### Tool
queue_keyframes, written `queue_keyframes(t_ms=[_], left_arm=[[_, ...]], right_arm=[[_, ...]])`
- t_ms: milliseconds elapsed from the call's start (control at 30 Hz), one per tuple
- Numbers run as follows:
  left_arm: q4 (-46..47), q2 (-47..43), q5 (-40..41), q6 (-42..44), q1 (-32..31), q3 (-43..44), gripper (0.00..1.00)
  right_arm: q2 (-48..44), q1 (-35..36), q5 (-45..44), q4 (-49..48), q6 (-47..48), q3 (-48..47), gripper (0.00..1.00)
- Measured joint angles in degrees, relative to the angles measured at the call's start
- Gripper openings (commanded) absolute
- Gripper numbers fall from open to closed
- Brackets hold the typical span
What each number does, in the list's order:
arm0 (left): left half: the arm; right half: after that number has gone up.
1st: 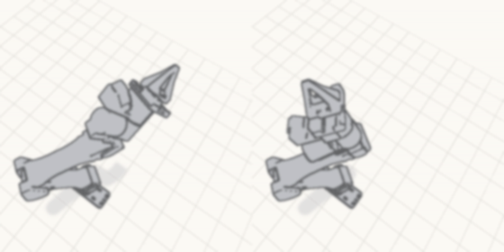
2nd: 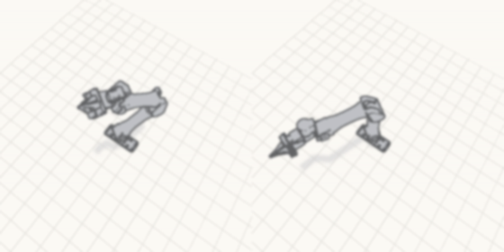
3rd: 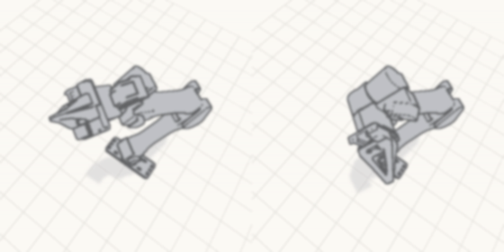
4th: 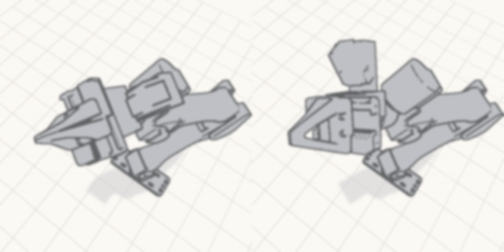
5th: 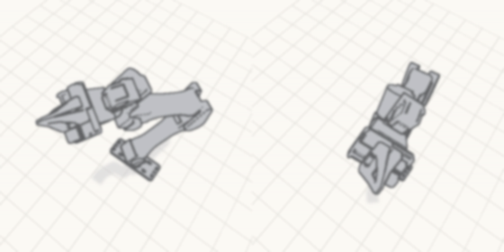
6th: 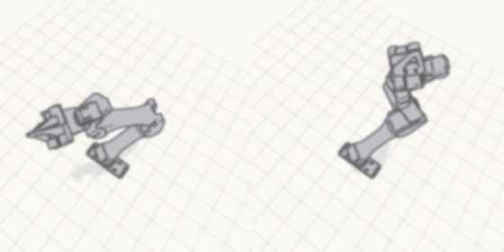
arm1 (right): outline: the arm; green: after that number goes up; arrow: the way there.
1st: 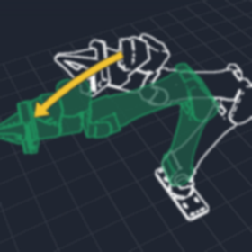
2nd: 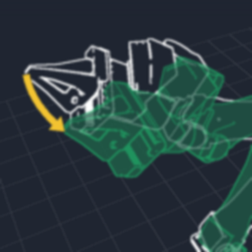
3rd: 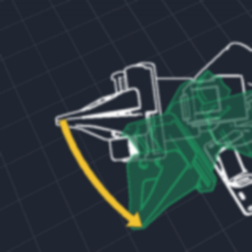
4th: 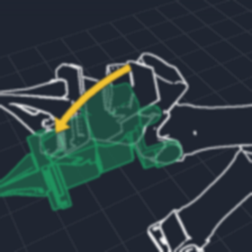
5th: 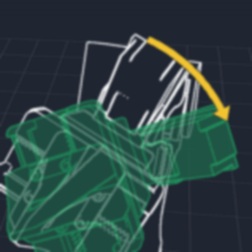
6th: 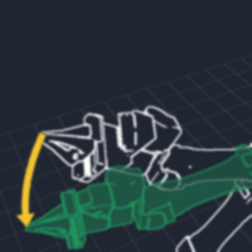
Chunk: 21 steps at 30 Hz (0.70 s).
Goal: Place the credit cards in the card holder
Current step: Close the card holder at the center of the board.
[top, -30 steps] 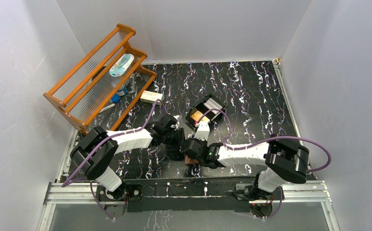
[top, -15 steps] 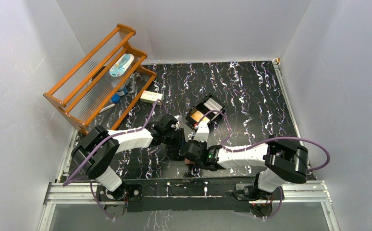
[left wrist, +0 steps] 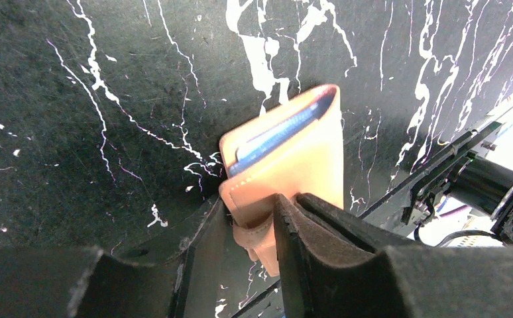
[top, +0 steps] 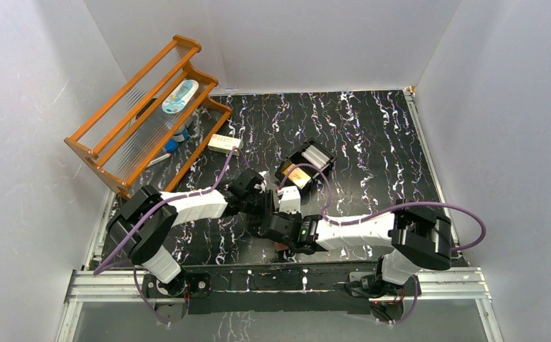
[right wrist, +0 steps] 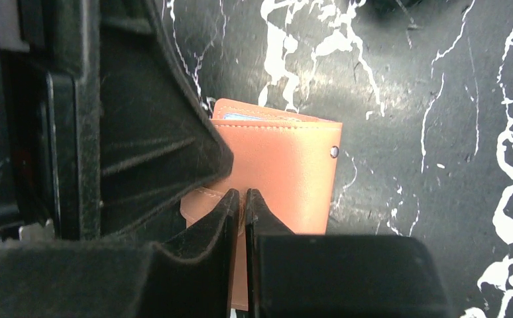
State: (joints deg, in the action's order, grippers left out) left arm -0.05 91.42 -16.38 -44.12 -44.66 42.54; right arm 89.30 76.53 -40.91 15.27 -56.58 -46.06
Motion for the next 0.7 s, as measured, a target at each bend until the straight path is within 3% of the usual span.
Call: queue_keyframes(t_ms=[333,700], left_arm=[[0.0,0.4,0.3,0.0,-0.6,0.5,0.32],[-0.3,0.8,0.7,0.0,-1.0,1.1,0.33]], right_arm=[[-6.0,-4.0,11.3,10.6,5.2,-1.1,0.20],[-6.5,-5.1,17.0,11.8,7.0,-1.1,0.21]])
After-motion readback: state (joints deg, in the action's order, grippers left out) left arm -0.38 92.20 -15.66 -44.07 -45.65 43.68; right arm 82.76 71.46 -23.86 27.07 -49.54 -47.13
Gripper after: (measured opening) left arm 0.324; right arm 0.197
